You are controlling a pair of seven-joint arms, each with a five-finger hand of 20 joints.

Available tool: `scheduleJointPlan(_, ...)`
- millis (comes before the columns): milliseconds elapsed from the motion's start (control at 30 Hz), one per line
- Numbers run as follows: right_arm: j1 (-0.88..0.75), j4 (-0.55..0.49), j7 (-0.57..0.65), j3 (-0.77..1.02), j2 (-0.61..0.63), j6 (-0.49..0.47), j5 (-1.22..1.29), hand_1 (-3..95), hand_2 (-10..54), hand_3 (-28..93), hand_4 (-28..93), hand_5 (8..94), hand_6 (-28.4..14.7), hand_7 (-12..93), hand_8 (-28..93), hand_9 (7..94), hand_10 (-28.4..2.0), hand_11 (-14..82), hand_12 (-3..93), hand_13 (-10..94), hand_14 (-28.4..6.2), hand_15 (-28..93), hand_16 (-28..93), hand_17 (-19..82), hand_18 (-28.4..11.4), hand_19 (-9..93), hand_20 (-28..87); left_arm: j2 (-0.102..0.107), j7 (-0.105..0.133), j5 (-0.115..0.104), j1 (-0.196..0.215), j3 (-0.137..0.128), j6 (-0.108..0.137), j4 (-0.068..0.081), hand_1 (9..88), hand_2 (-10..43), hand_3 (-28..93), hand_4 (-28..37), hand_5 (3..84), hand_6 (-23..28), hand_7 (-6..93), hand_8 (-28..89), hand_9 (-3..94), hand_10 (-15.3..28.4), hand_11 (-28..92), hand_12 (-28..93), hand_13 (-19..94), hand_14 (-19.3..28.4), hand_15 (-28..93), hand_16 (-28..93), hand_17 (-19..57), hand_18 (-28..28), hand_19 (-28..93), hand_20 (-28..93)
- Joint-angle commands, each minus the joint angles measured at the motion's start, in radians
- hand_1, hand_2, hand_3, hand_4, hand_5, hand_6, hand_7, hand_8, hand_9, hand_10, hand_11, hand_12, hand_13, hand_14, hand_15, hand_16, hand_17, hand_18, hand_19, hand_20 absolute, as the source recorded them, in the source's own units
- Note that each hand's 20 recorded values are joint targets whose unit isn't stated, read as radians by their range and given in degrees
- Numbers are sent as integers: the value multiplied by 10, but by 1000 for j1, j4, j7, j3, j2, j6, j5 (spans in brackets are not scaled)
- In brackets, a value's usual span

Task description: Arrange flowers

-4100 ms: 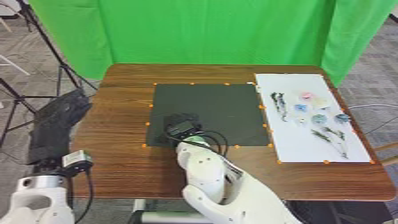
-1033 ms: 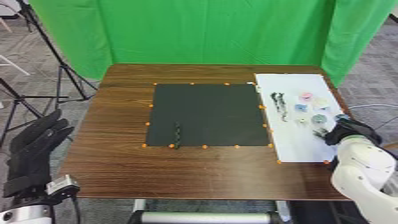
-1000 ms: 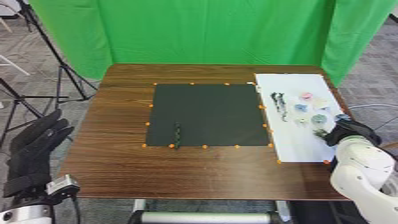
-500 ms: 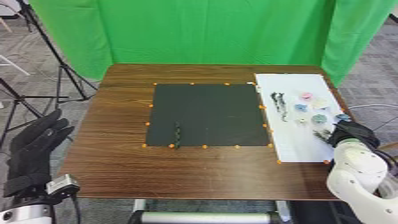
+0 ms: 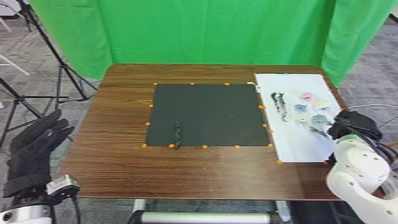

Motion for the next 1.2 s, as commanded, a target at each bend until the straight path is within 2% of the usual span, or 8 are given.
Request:
scheduleJointPlan(33, 187, -34, -11, -169, 26, 88, -23, 535, -47, 749, -281, 844, -50, 227, 255, 812, -150, 511, 301, 808, -77, 773, 256, 428, -239, 932, -15, 21, 10, -14, 21, -8, 6, -9, 252, 54, 822, -229, 382, 96, 164, -110, 320, 189, 367, 64, 210, 254, 617, -167, -107, 207, 561, 37)
scheduleJointPlan(67, 175, -96, 82, -232, 105, 181, -17, 534, -48, 749, -280, 845, -49, 228, 255, 813, -150, 511, 302, 809, -77, 772, 258, 428, -239, 932, -13, 22, 9, -14, 22, -9, 7, -10, 253, 54, 822, -230, 382, 96, 164, -110, 320, 189, 367, 64, 210, 254, 617, -167, -107, 207, 561, 37)
scheduleJointPlan(100, 135, -112, -10, -105, 12, 55, -53, 534, -49, 750, -279, 845, -49, 228, 256, 813, -150, 511, 303, 810, -77, 772, 260, 428, -239, 932, -11, 23, 10, -16, 26, -11, 8, -12, 252, 54, 822, -229, 382, 96, 165, -109, 320, 189, 367, 64, 210, 254, 617, -167, -107, 207, 562, 37)
scheduleJointPlan(233, 181, -132, -64, -140, -5, 42, -73, 532, -50, 750, -277, 847, -48, 227, 257, 816, -149, 512, 304, 814, -76, 770, 266, 427, -240, 932, -3, 17, 0, -5, 17, -9, 3, -10, 253, 54, 822, -229, 382, 96, 165, -109, 321, 190, 368, 64, 211, 254, 618, -167, -107, 206, 561, 37)
scheduleJointPlan(367, 239, -134, -65, -196, -14, 47, -71, 532, -52, 752, -276, 848, -48, 227, 257, 819, -150, 512, 303, 816, -76, 769, 270, 425, -241, 932, 3, 48, 29, -39, 29, -6, 21, -10, 253, 55, 821, -228, 382, 96, 165, -110, 321, 189, 368, 64, 211, 254, 617, -167, -107, 206, 562, 37)
scheduleJointPlan(433, 252, -141, -73, -205, -19, 48, -77, 532, -53, 752, -276, 850, -48, 227, 257, 820, -151, 512, 301, 817, -77, 769, 272, 424, -241, 932, 5, 47, 32, -42, 32, -6, 23, -11, 253, 54, 822, -228, 381, 96, 165, -110, 320, 189, 368, 64, 211, 254, 617, -167, -107, 206, 562, 37)
scheduleJointPlan(733, 352, -151, -88, -278, -41, 53, -92, 532, -55, 752, -271, 853, -47, 223, 261, 822, -150, 514, 297, 818, -77, 768, 277, 421, -242, 932, 12, 18, 6, -12, 39, -22, 10, -16, 252, 53, 824, -228, 381, 96, 165, -110, 321, 189, 367, 64, 211, 253, 617, -167, -107, 206, 561, 37)
scheduleJointPlan(1200, 552, -74, -133, -487, -210, 5, -113, 531, -60, 753, -265, 856, -46, 220, 265, 827, -151, 515, 294, 822, -76, 767, 280, 417, -244, 932, 20, 22, -10, -5, 28, -19, 8, -17, 252, 55, 822, -225, 382, 96, 163, -109, 321, 189, 367, 64, 211, 254, 617, -167, -108, 207, 561, 37)
